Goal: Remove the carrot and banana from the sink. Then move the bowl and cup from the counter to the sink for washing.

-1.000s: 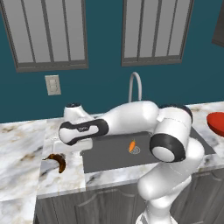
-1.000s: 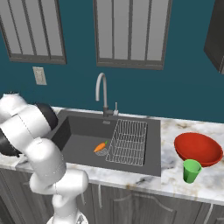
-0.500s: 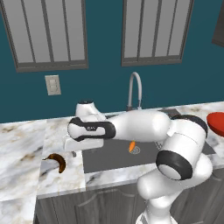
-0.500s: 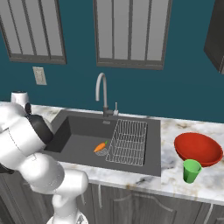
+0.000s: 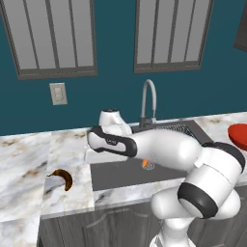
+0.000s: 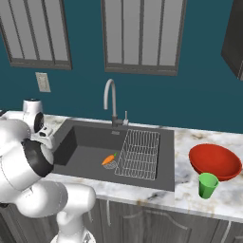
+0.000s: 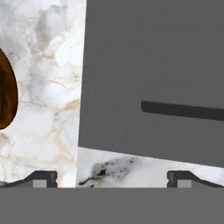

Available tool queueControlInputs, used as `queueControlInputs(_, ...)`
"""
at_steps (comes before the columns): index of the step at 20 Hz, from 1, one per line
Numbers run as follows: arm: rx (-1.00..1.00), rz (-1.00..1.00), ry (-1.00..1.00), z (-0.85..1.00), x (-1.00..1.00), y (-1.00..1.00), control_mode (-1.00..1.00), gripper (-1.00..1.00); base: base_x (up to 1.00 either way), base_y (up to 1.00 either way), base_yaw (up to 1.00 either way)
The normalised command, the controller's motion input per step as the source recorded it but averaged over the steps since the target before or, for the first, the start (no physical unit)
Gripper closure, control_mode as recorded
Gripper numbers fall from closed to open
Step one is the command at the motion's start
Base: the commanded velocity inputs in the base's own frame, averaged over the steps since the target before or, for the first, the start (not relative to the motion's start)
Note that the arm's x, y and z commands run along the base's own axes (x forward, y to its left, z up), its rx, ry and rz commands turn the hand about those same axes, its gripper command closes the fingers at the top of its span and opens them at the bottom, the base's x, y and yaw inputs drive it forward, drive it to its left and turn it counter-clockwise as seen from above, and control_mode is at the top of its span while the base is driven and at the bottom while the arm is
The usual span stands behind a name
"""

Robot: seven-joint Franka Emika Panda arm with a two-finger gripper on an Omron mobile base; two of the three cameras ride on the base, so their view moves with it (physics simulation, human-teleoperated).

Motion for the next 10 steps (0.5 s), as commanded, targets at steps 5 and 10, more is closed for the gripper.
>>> queueControlInputs(5,0.0,-0.07,0.0,0.04,0.0,-0.51,-1.0,-1.0,0.0,0.0,0.0)
queueControlInputs(10,0.0,-0.06,-0.01,0.02,0.0,-0.5,-1.0,-1.0,0.0,0.0,0.0)
